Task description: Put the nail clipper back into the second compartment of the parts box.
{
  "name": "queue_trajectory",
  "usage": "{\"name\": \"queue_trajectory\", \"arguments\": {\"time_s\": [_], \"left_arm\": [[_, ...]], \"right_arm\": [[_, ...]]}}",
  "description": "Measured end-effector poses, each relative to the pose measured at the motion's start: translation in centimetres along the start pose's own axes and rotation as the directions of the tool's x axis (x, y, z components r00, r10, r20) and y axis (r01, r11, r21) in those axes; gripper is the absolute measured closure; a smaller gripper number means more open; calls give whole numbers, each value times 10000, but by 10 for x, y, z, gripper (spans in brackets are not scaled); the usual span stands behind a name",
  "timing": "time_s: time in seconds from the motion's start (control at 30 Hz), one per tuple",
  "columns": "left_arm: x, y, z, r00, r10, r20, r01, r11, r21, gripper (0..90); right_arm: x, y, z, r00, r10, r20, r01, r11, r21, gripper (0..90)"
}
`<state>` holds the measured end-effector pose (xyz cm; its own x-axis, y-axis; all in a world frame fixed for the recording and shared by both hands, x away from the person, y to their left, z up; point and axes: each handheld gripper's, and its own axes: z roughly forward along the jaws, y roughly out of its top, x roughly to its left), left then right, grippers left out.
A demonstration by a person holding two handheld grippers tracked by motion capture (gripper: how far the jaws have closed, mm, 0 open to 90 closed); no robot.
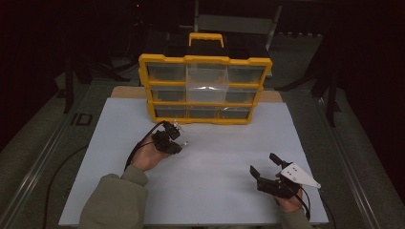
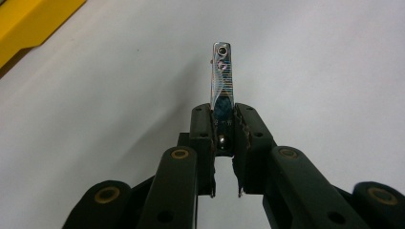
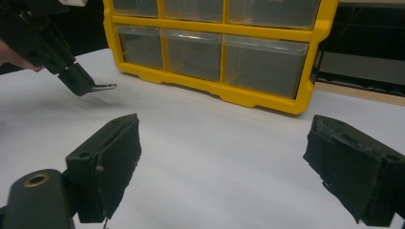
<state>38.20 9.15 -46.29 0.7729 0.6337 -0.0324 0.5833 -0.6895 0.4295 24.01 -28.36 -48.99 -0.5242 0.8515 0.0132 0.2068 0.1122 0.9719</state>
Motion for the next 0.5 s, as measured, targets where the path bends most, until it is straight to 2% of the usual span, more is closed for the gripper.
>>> {"name": "queue_trajectory", "arguments": {"time_s": [0.5], "left_arm": [[-1,-2,-11,10000,36,-60,-38,9995,-317,797]], "right_arm": [[0,0,0,10000,-19,10,19,10000,-2,114]]}}
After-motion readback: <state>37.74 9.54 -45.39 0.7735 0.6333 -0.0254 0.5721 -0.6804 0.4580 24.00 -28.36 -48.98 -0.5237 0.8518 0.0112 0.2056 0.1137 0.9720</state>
